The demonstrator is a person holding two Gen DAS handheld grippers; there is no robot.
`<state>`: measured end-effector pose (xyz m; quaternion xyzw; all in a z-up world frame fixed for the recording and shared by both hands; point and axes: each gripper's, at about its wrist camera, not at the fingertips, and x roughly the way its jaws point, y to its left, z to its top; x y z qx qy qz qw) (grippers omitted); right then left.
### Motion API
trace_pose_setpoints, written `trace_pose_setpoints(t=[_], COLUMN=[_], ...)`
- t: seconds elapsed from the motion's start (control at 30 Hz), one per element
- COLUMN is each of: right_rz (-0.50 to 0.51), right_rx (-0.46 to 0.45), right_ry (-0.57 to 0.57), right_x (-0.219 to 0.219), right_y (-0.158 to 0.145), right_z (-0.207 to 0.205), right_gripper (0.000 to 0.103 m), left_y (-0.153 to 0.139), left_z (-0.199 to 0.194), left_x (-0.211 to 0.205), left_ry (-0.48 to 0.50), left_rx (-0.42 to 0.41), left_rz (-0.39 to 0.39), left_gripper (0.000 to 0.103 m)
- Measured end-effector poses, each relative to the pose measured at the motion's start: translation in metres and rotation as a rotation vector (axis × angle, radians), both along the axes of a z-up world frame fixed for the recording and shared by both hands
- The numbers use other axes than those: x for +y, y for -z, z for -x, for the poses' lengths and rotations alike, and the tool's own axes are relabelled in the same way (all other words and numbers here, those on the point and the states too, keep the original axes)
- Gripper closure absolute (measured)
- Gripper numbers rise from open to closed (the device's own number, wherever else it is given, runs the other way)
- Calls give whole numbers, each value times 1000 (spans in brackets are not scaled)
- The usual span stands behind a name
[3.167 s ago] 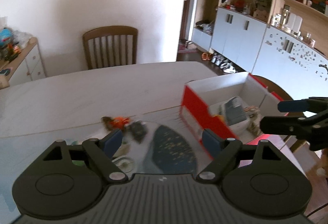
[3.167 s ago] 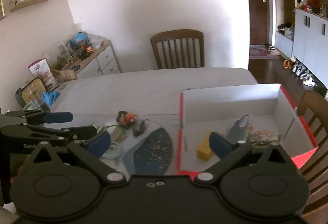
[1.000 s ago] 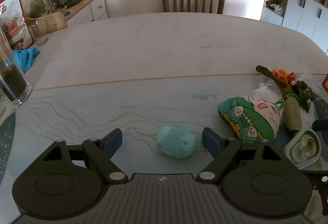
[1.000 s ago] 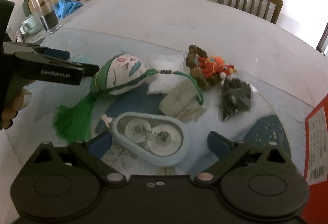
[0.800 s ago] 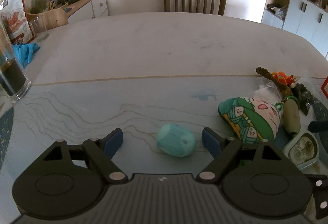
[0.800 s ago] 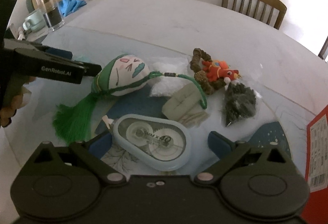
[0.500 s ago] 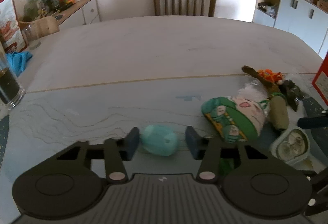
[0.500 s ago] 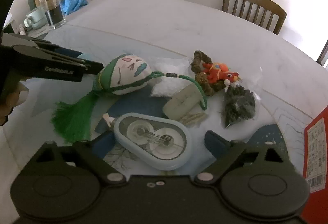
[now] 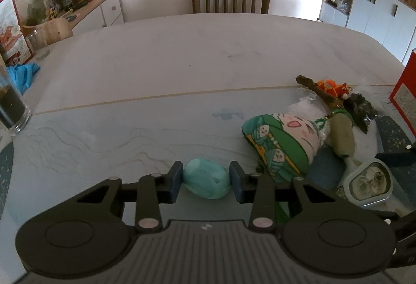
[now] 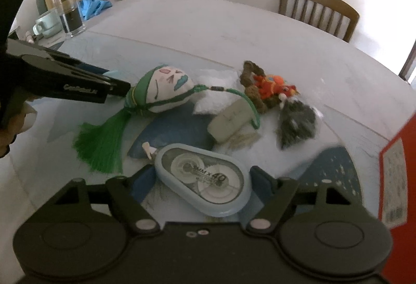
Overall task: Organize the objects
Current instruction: 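Grasp the teal soap with the left tool while the right grasps the white tape dispenser, then carry the teal soap and tape dispenser over the red box and lower them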
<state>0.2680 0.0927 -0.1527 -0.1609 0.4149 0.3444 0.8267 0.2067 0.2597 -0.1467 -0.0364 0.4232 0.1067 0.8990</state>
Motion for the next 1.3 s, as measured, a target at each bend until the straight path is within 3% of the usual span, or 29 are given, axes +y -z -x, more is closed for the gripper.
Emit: trace_pose_setpoints(t=[0.4, 0.9, 1.3], right_rz=[-85, -134, -152], right_rx=[-12, -92, -146], right_ry=[68, 167, 257], right_x=[-41, -99, -171], right_y=[-45, -109, -130], right_z=[24, 51, 52], right_gripper=[25, 25, 25], left_y=[-37, -111, -134], left_z=[29, 51, 33], left_x=[-30, -122, -198], left_ry=[25, 231, 337], left_rx=[-17, -109, -151], left_rz=[58, 47, 48], left_gripper=[65, 65, 65])
